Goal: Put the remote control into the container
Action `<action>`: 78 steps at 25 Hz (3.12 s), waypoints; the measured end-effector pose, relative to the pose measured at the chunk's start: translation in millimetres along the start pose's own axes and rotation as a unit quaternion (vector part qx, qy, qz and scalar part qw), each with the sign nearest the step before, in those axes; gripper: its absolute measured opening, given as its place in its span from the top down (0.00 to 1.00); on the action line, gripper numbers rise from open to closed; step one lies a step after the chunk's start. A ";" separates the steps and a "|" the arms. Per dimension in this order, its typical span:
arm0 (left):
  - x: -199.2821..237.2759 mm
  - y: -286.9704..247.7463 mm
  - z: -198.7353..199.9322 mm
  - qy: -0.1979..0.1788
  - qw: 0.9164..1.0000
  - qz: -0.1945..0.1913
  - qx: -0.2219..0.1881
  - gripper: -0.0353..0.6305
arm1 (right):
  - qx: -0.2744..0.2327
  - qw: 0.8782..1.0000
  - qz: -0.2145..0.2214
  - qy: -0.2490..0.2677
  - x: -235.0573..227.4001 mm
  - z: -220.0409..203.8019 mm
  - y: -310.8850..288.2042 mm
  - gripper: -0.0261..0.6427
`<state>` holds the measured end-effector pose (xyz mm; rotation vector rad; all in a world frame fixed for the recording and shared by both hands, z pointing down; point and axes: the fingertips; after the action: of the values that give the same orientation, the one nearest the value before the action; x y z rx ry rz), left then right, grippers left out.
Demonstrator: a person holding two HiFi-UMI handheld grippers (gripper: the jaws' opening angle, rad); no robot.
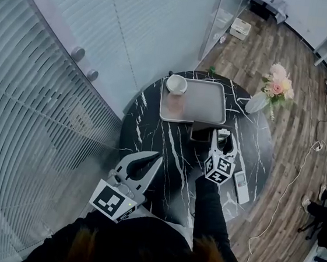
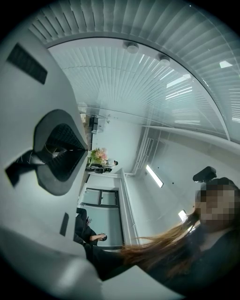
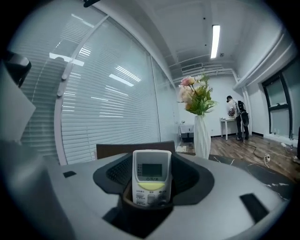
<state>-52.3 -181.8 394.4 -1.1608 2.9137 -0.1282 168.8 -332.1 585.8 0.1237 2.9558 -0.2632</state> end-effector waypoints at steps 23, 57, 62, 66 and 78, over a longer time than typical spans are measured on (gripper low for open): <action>-6.9 2.6 5.9 -0.003 1.000 -0.001 -0.009 0.93 | 0.041 0.996 0.033 0.070 15.7 8.5 7.1 0.67; -38.1 3.3 -1.0 -0.018 0.999 0.002 -0.038 0.93 | -0.054 0.992 0.112 0.013 68.2 131.4 183.1 0.94; -47.3 7.2 -1.7 -0.023 0.999 -0.002 -0.038 0.93 | -0.057 0.991 0.121 0.003 74.8 137.0 203.6 0.94; -54.3 9.8 -5.6 -0.022 0.999 -0.004 -0.039 0.93 | -0.059 0.990 0.127 0.001 79.2 137.6 216.7 0.94; -69.6 18.0 -7.2 -0.021 0.999 -0.003 -0.040 0.93 | -0.066 0.987 0.144 0.008 87.4 143.9 242.0 0.94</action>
<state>-14.3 -120.4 398.2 -1.1684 2.9044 0.0126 130.0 -115.0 390.2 0.5301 2.9092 -0.0261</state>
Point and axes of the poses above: the fingertips, and each gripper's own axes: y backward along the fingers, x to its left, z out of its top, and after that the axes turned 5 degrees about -y, right-handed
